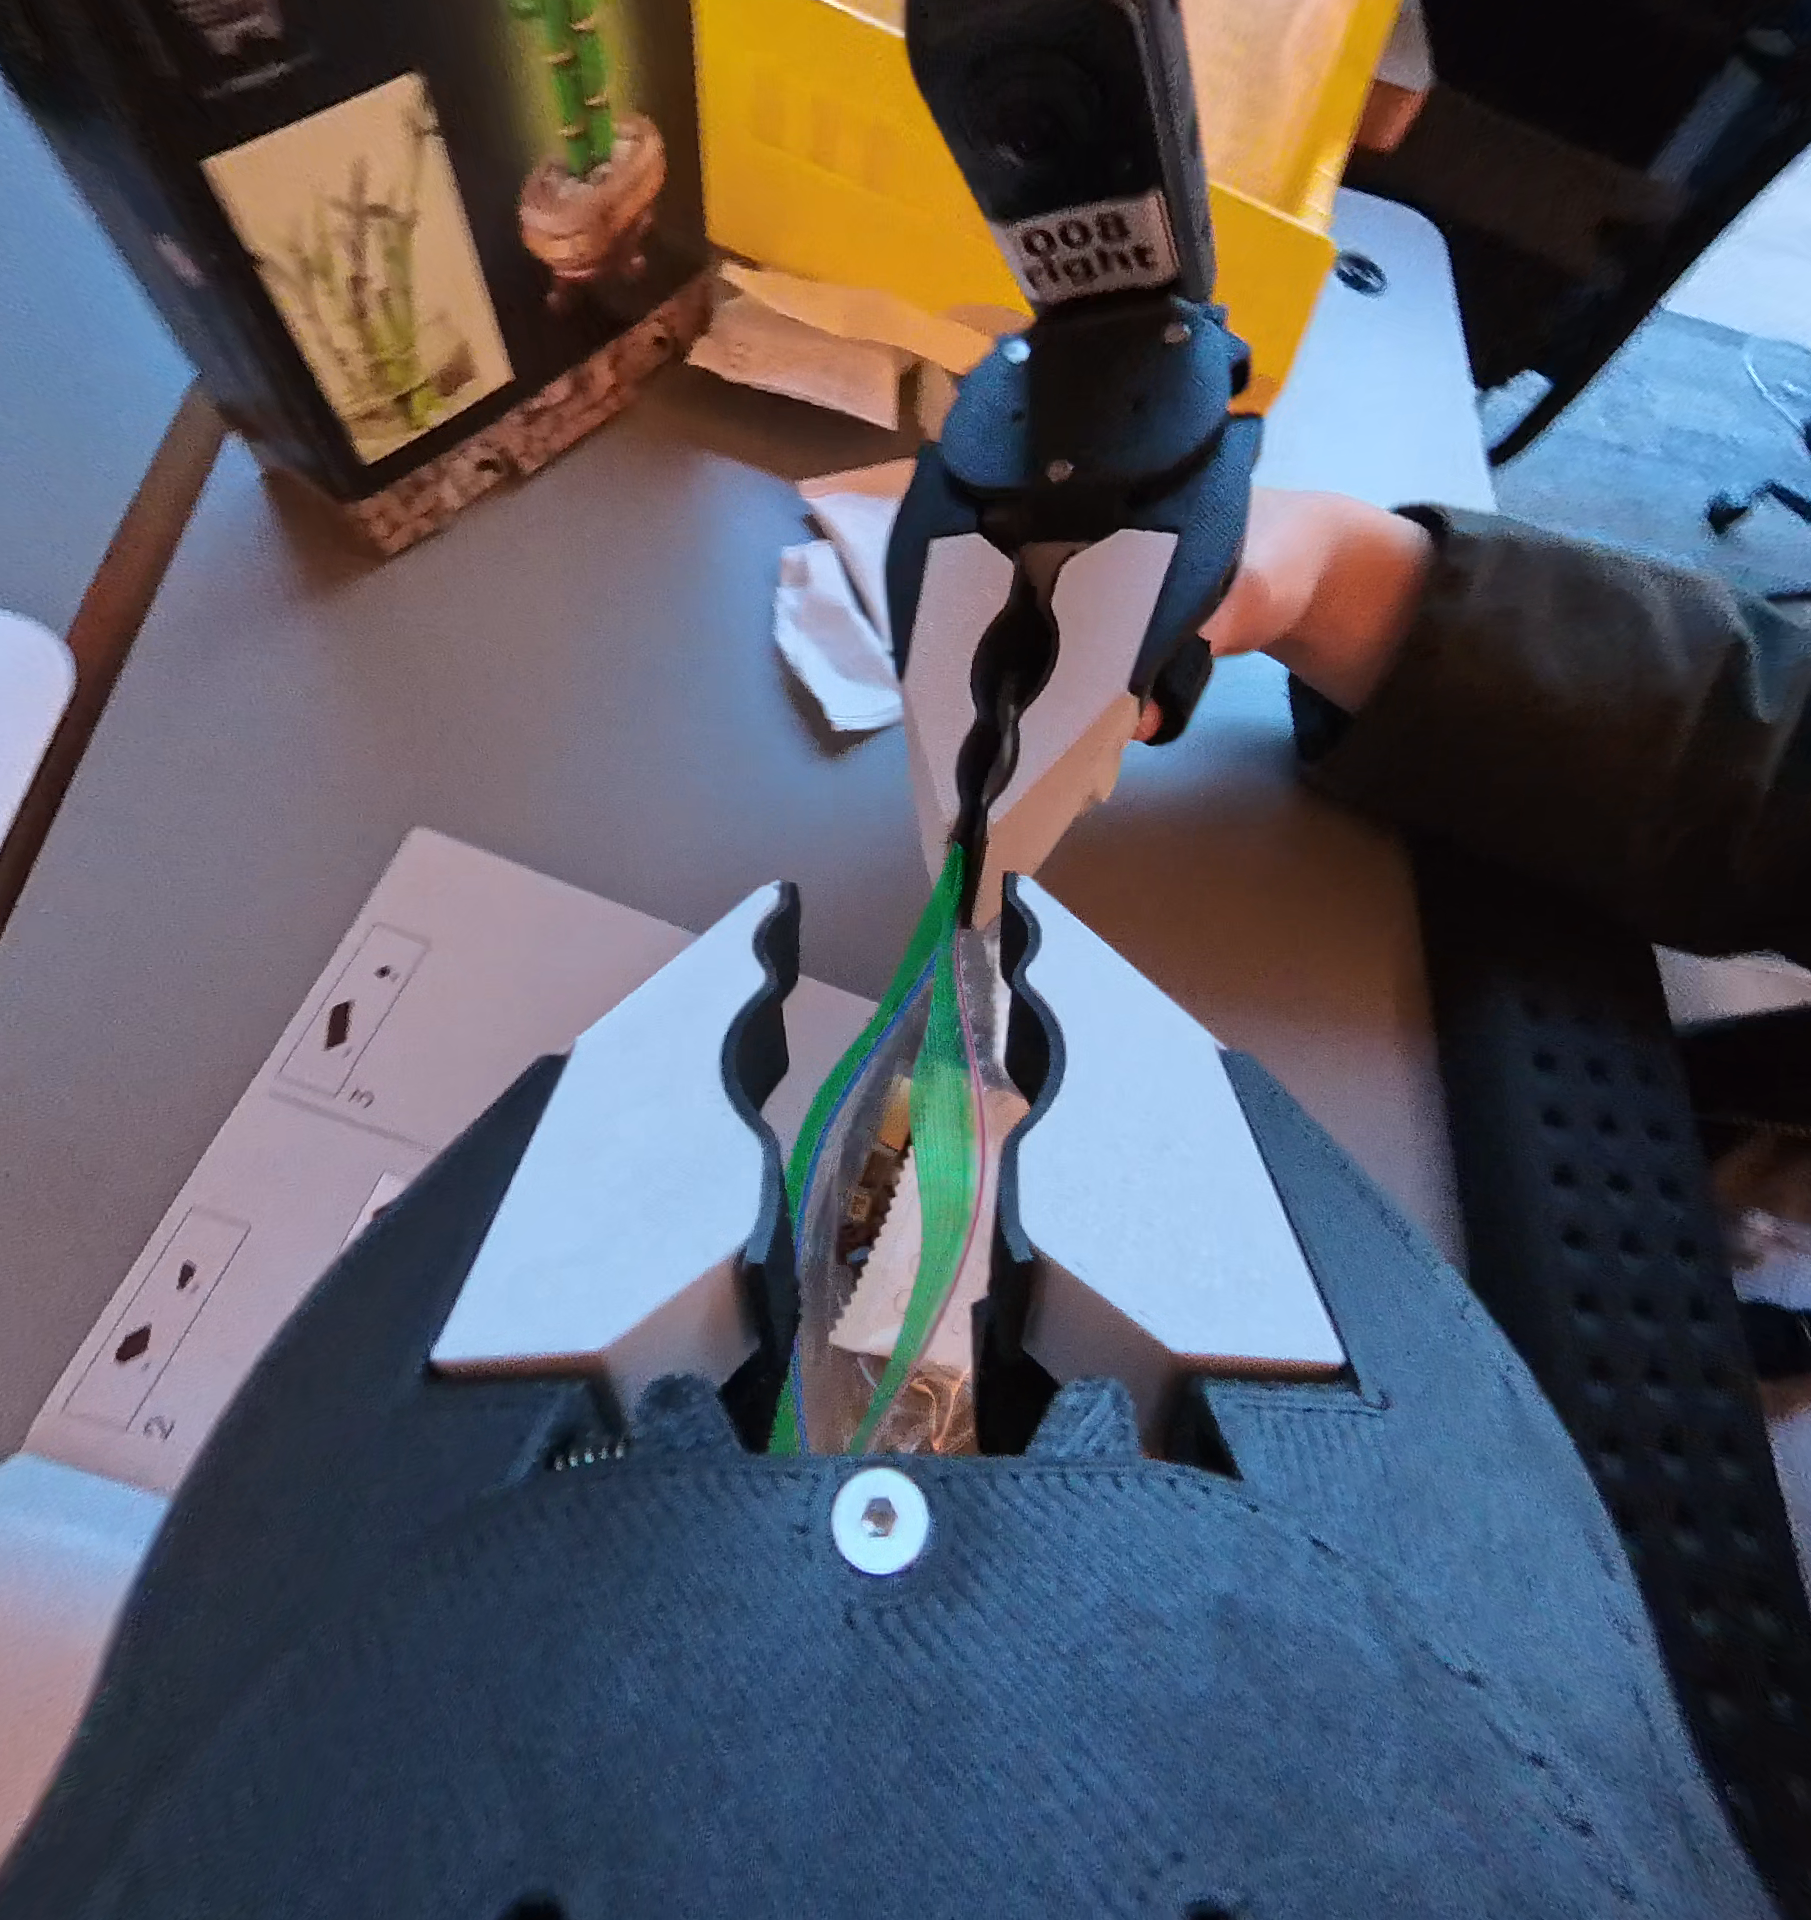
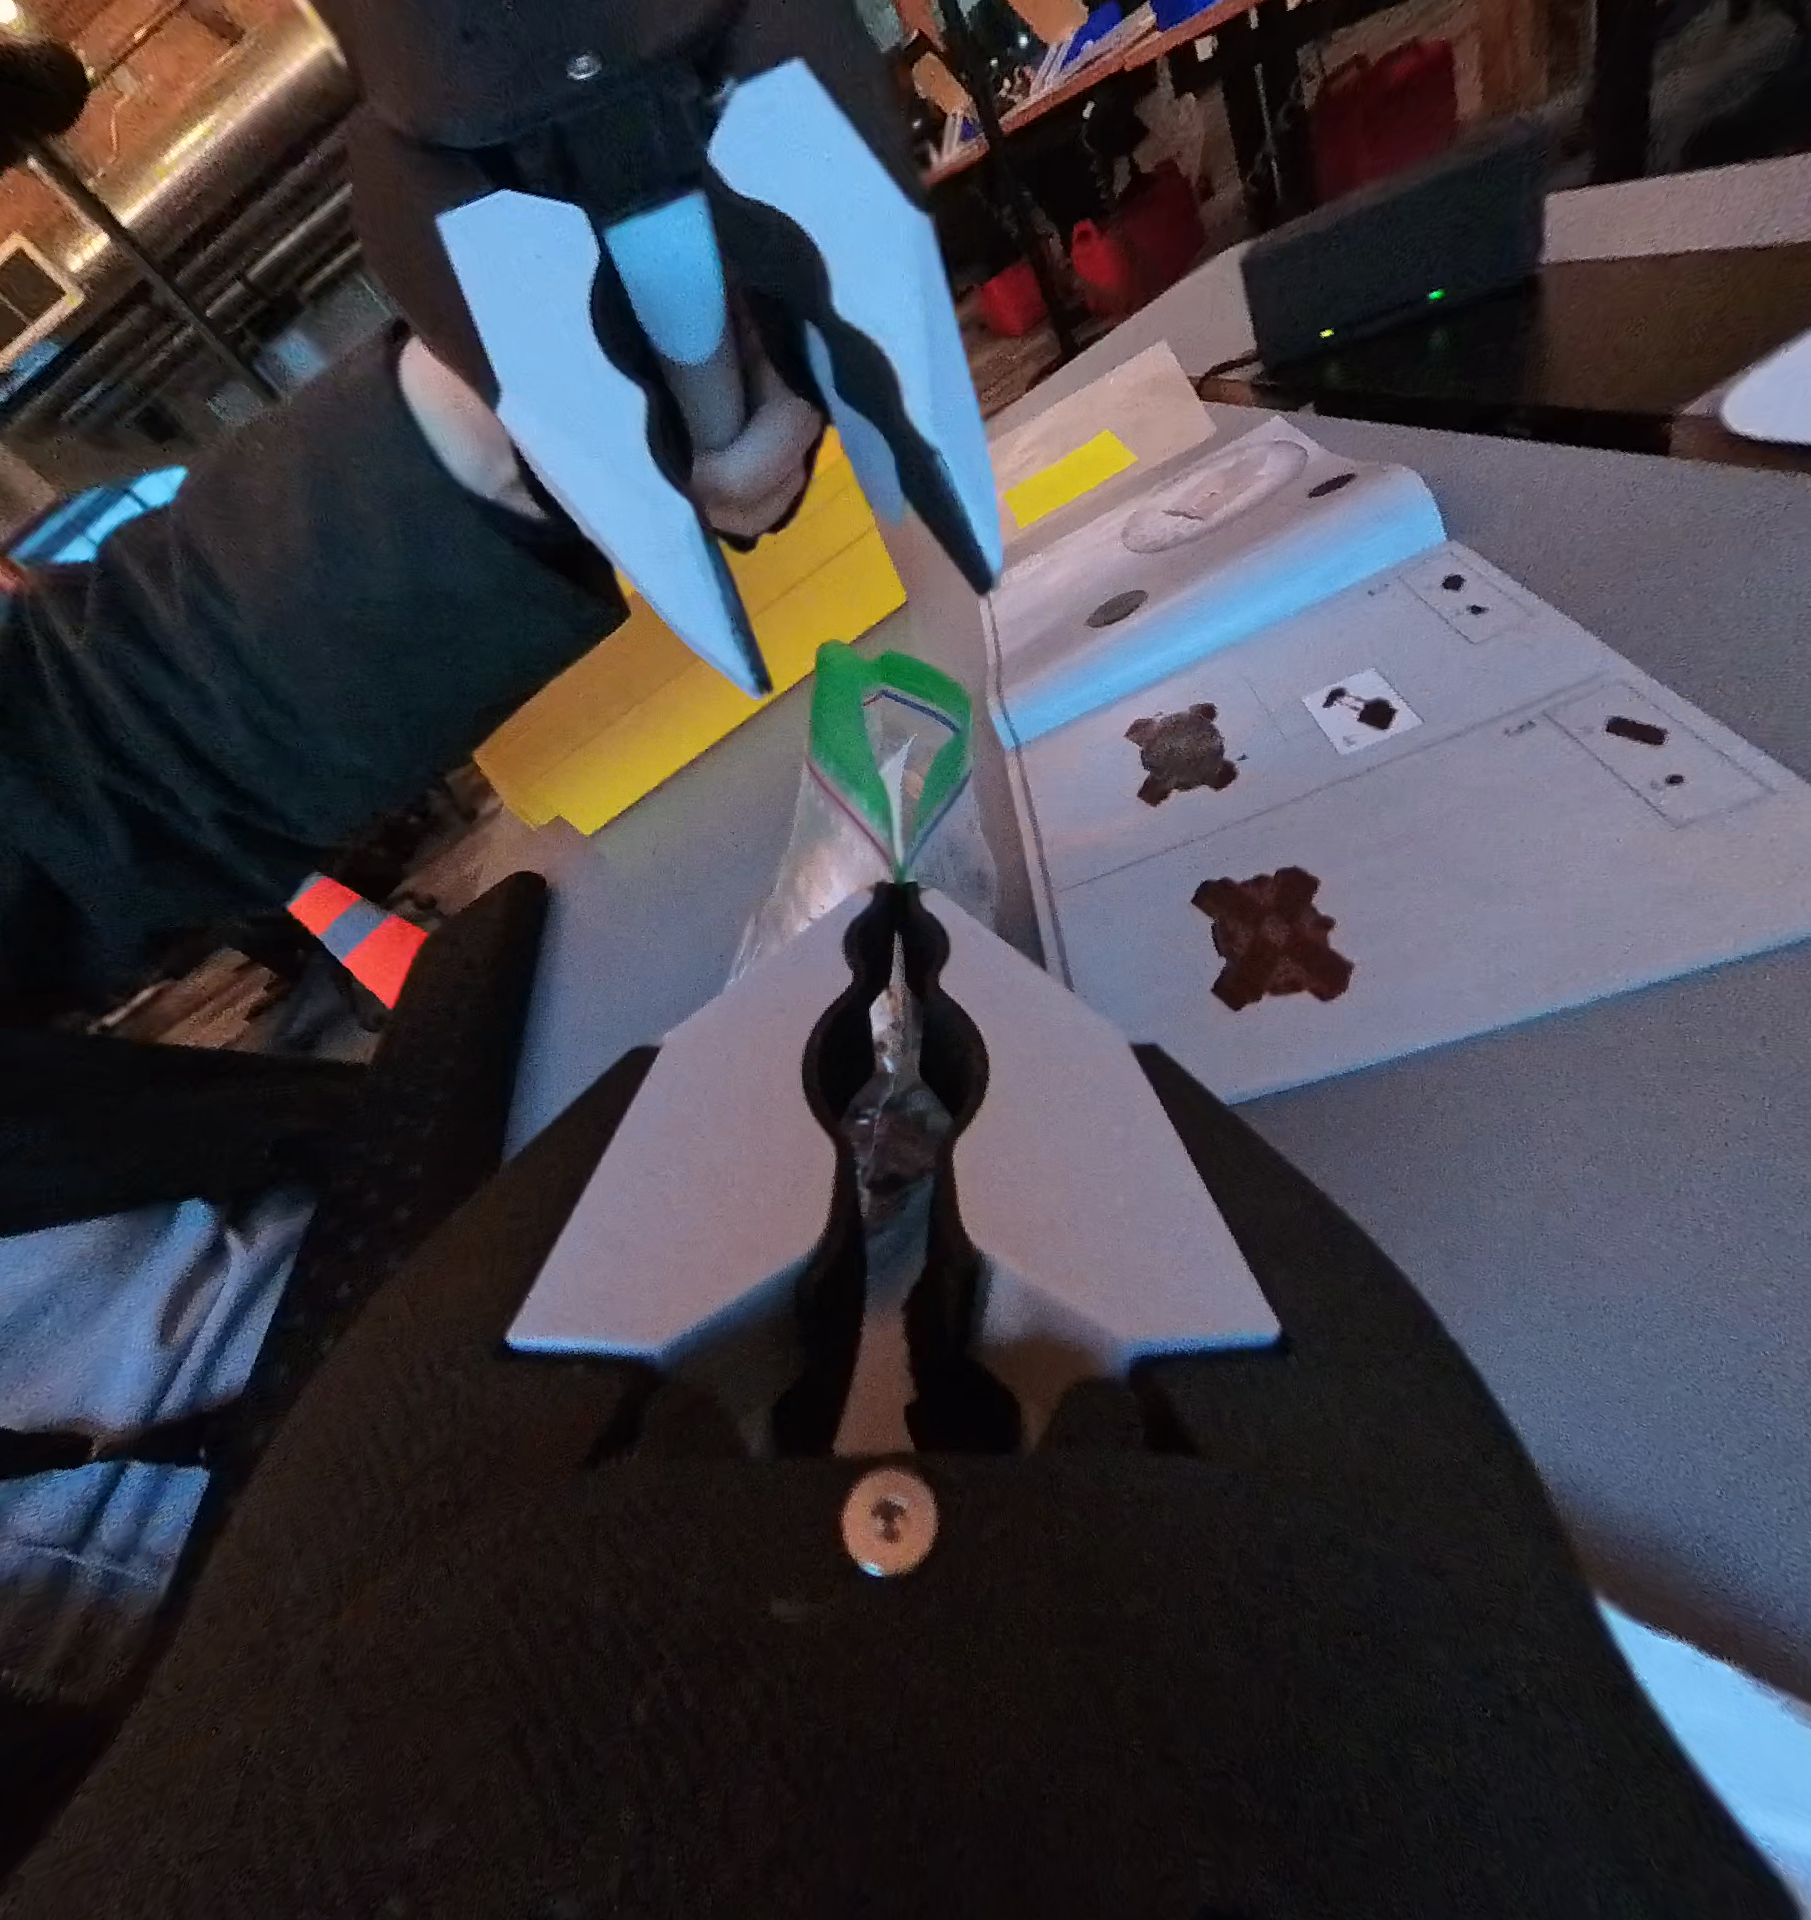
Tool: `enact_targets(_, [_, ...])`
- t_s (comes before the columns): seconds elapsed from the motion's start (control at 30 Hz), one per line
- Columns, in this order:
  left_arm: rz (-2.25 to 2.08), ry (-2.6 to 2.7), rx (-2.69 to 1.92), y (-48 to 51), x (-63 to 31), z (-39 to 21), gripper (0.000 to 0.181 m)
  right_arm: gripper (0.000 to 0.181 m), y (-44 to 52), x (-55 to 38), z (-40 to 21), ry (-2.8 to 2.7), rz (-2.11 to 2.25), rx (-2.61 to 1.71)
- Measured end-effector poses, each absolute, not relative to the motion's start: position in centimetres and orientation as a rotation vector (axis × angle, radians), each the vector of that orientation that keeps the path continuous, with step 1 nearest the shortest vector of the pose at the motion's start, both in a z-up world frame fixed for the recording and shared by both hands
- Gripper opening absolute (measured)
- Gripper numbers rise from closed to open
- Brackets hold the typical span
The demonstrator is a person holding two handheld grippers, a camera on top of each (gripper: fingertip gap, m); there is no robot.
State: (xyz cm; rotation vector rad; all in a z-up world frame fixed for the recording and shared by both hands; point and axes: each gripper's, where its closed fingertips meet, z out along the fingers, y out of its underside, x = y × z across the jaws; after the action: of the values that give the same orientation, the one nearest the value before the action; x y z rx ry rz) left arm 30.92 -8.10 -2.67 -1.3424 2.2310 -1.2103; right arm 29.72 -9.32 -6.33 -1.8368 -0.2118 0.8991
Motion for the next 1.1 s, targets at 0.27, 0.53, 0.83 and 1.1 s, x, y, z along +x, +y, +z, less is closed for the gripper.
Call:
enact_targets(0.27, [-1.038, 2.545, -1.149, -11.2, 28.7, -3.6, 0.017, 0.0, -10.9, 28.1, -3.9, -0.355, 0.829, -1.752])
enact_targets(0.53, [-0.946, 2.613, -1.097, -11.6, 28.2, -4.2, 0.011, 0.0, -11.2, 27.9, -3.6, -0.351, 0.854, -1.745])
enact_targets(0.83, [-0.969, 2.66, -1.088, -12.0, 28.2, -4.7, 0.0, 0.0, -11.2, 28.1, -3.8, -0.366, 0.811, -1.754])
enact_targets(1.1, [-1.076, 2.674, -1.136, -12.5, 27.7, -4.5, 0.003, 0.0, -11.7, 27.7, -3.5, -0.449, 0.742, -1.735])
